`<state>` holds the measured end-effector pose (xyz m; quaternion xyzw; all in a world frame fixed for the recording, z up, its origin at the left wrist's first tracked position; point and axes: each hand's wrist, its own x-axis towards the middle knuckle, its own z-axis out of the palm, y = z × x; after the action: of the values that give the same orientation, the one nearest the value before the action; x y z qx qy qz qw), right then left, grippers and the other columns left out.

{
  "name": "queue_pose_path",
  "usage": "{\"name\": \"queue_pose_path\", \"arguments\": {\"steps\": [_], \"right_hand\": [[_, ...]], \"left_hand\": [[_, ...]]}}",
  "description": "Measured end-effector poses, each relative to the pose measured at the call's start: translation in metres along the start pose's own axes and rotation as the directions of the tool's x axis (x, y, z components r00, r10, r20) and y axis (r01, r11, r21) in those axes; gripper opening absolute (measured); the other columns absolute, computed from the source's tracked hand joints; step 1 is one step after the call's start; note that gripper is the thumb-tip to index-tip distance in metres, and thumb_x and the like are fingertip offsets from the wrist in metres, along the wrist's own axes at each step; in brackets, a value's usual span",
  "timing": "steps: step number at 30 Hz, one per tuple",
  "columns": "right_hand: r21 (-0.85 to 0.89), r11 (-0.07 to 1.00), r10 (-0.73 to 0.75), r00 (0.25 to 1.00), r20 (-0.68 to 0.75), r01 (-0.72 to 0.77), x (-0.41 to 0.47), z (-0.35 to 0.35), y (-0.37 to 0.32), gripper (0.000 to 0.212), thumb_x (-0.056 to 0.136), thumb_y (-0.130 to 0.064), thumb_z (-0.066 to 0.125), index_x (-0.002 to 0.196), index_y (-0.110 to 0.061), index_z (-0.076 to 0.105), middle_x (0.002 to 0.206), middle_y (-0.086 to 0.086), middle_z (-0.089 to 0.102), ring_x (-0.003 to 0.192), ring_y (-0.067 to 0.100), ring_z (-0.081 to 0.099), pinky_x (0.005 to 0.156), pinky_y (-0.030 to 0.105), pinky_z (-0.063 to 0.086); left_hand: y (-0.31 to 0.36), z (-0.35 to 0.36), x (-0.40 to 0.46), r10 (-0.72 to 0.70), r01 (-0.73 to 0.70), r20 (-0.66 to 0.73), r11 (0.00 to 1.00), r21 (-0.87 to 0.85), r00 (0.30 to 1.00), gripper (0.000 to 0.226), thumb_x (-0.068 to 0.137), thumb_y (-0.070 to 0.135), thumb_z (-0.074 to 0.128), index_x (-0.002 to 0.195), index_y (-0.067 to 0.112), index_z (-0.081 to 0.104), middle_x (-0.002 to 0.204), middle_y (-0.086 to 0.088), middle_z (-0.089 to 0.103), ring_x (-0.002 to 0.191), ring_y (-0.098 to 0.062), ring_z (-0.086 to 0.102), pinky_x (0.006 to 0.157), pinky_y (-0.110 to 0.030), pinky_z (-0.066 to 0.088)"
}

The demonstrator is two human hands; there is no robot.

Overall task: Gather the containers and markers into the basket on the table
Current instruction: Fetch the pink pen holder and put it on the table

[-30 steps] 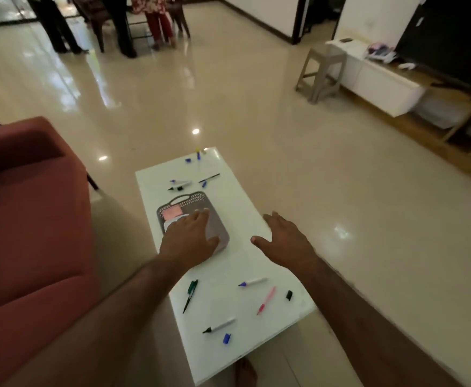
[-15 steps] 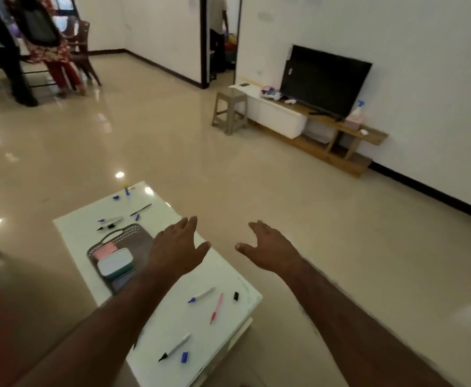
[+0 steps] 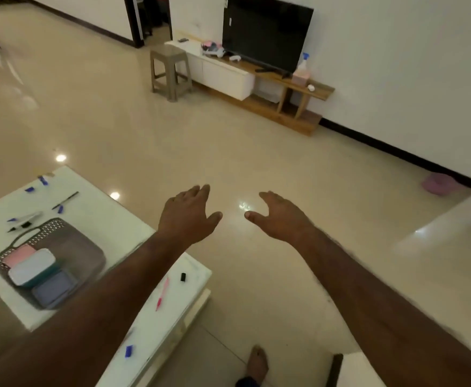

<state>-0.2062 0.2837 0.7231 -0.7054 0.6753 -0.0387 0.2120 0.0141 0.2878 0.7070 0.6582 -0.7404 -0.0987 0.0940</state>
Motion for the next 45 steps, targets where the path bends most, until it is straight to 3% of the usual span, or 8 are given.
{"name": "queue_pose_path", "arguments": {"steps": [9, 20, 28, 36, 45], "right_hand": [[0.027, 0.999, -0.045, 0.997, 0.066, 0.043, 0.091, -0.032, 0.085, 0.075, 0.09, -0.062, 0.051, 0.151, -0.023, 0.03, 0.162, 0.003, 0.023, 0.147, 0.022, 0.026, 0.116, 0.041, 0.028], [0.012, 0.99, -0.143, 0.979, 0.142, 0.143, 0.212, -0.067, 0.105, 0.077, 0.092, -0.062, 0.048, 0.153, -0.021, 0.026, 0.163, 0.004, 0.02, 0.147, 0.023, 0.023, 0.117, 0.042, 0.027], [-0.023, 0.97, -0.235, 0.96, 0.151, 0.241, 0.362, -0.102, 0.085, 0.075, 0.092, -0.062, 0.046, 0.153, -0.022, 0.026, 0.163, 0.003, 0.019, 0.148, 0.022, 0.021, 0.117, 0.041, 0.027], [-0.03, 0.946, -0.316, 0.939, 0.135, 0.322, 0.485, -0.148, 0.039, 0.077, 0.092, -0.063, 0.047, 0.153, -0.022, 0.025, 0.163, 0.004, 0.019, 0.148, 0.023, 0.022, 0.116, 0.04, 0.026], [-0.08, 0.845, -0.51, 0.841, 0.181, 0.529, 0.644, -0.176, -0.026, 0.078, 0.091, -0.063, 0.047, 0.152, -0.02, 0.027, 0.162, 0.006, 0.022, 0.147, 0.024, 0.024, 0.117, 0.041, 0.027]], "left_hand": [[0.073, 0.042, 0.097, -0.075, 0.073, 0.07, 0.997, 0.02, 0.995, 0.078, 0.091, 0.058, 0.048, 0.153, 0.02, 0.023, 0.159, -0.008, 0.03, 0.144, -0.027, 0.032, 0.115, -0.045, 0.029], [0.088, 0.046, 0.23, -0.137, 0.136, 0.046, 0.99, 0.024, 0.99, 0.079, 0.091, 0.059, 0.047, 0.154, 0.021, 0.02, 0.16, -0.006, 0.028, 0.145, -0.025, 0.03, 0.117, -0.044, 0.028], [0.052, 0.049, 0.355, -0.238, 0.238, -0.013, 0.971, -0.019, 0.971, 0.08, 0.09, 0.061, 0.045, 0.155, 0.022, 0.019, 0.161, -0.005, 0.026, 0.147, -0.024, 0.027, 0.118, -0.043, 0.026], [0.013, 0.007, 0.464, -0.308, 0.311, -0.066, 0.95, 0.024, 0.949, 0.079, 0.09, 0.06, 0.046, 0.154, 0.021, 0.022, 0.16, -0.006, 0.029, 0.146, -0.025, 0.029, 0.117, -0.043, 0.027], [-0.037, -0.026, 0.574, -0.507, 0.517, -0.144, 0.856, 0.034, 0.85, 0.077, 0.091, 0.058, 0.047, 0.153, 0.02, 0.022, 0.16, -0.008, 0.028, 0.144, -0.027, 0.031, 0.116, -0.044, 0.027]]}}
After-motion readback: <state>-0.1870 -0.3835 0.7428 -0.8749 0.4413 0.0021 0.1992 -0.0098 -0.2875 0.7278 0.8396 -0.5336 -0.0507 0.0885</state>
